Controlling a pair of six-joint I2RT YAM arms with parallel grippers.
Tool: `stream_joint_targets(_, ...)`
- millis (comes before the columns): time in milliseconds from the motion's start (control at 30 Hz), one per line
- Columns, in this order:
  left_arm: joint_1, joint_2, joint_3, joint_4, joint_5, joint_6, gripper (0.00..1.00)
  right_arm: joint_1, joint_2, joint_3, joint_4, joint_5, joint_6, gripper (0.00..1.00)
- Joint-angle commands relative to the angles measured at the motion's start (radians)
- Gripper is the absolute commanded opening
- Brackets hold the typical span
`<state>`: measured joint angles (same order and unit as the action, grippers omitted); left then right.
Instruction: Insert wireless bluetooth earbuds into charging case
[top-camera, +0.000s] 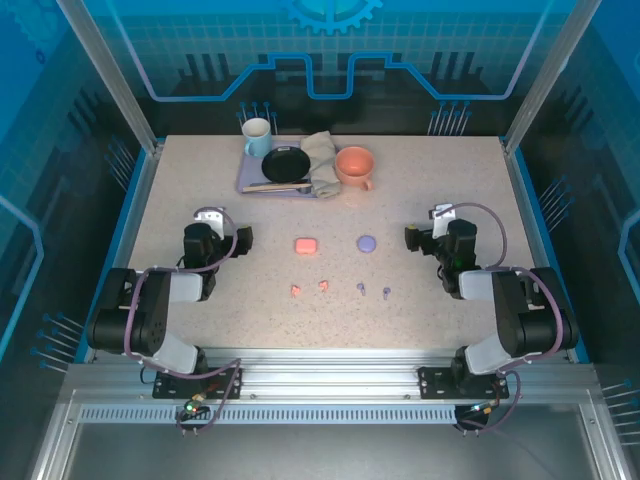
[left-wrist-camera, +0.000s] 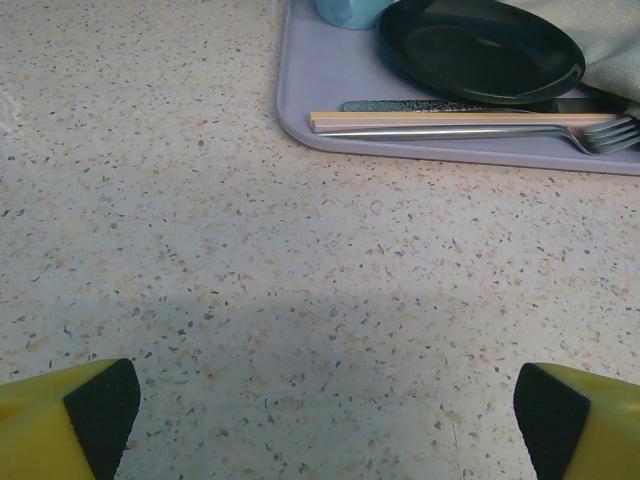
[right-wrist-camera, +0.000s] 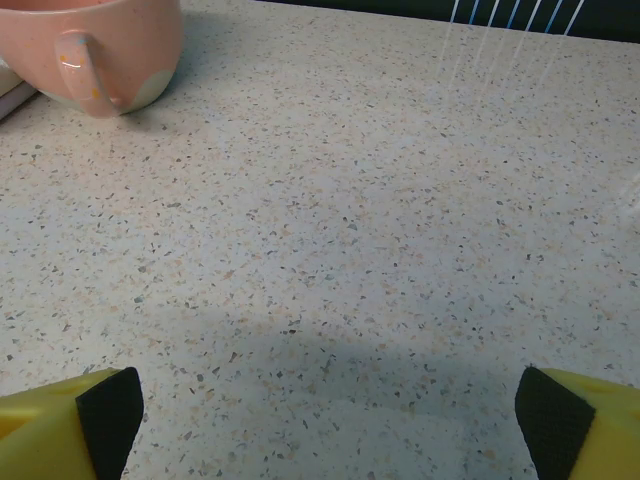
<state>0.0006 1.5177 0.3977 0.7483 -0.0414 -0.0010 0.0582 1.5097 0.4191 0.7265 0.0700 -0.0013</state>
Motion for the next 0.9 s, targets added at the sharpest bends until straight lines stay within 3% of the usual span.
stream_joint_targets(0,-0.005,-0.001,0.024,0.024,-0.012,0.002,0.99,0.002,-0.005,0.012,0.03,-0.004,-0.005,1.0)
stream_joint_targets(800,0.014,-0.006,0.025,0.022,0.029,-0.007,0.99,-0.017,-0.006,0.012,0.028,-0.039,0.002,1.0)
stream_joint_targets(867,0.013,-0.043,0.063,-0.075,0.018,-0.01,0.99,-0.007,-0.035,0.033,-0.031,0.041,0.023,1.0)
